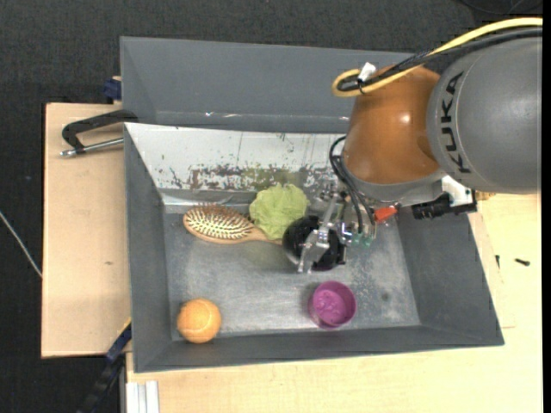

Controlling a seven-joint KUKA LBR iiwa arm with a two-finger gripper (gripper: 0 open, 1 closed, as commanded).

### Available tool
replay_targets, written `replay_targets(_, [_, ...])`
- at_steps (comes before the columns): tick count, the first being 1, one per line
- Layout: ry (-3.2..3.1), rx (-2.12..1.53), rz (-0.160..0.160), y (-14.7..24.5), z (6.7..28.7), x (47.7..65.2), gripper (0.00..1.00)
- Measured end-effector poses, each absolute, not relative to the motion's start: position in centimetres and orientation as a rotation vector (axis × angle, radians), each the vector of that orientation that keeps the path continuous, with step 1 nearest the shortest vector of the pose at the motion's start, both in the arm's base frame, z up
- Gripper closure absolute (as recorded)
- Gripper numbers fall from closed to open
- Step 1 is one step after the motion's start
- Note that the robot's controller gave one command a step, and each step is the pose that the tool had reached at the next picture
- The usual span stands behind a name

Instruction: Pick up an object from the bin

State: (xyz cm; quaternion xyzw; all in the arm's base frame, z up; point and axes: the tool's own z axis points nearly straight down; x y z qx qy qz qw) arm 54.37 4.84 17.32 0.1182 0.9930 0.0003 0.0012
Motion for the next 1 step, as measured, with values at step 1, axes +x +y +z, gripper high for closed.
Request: replay_targets(1, [3.134,-0.173,-0.001,0.98,33.0,50.73,1.0])
